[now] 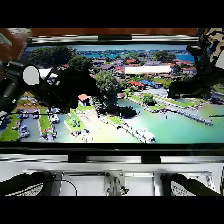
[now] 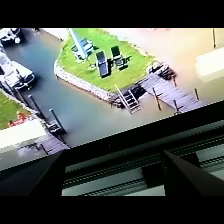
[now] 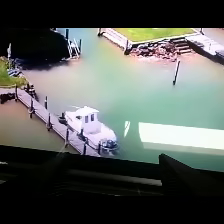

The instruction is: Fold the shirts.

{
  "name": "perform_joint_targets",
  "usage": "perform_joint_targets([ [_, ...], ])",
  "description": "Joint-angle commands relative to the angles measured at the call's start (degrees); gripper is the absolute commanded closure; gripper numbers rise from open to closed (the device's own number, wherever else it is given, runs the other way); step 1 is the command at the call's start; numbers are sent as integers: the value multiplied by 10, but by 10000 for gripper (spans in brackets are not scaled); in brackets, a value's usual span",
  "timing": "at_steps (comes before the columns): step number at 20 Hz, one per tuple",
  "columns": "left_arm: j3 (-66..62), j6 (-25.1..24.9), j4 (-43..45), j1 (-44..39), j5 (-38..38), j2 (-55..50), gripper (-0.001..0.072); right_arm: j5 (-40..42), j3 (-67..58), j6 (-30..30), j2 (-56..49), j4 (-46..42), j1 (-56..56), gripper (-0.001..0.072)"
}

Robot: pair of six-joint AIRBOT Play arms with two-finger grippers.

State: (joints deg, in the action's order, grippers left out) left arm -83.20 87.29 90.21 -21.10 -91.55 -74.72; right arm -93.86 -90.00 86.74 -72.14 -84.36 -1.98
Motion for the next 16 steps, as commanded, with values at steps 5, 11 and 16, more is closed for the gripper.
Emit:
perform_joint_targets([
  [5, -1, 0, 0, 0, 0, 0, -13, 0, 0, 0, 0, 0, 0, 33],
  [11, -1, 0, 0, 0, 0, 0, -13, 0, 0, 0, 0, 0, 0, 33],
  [16, -1, 0, 0, 0, 0, 0, -13, 32, 0, 0, 0, 0, 0, 33],
])
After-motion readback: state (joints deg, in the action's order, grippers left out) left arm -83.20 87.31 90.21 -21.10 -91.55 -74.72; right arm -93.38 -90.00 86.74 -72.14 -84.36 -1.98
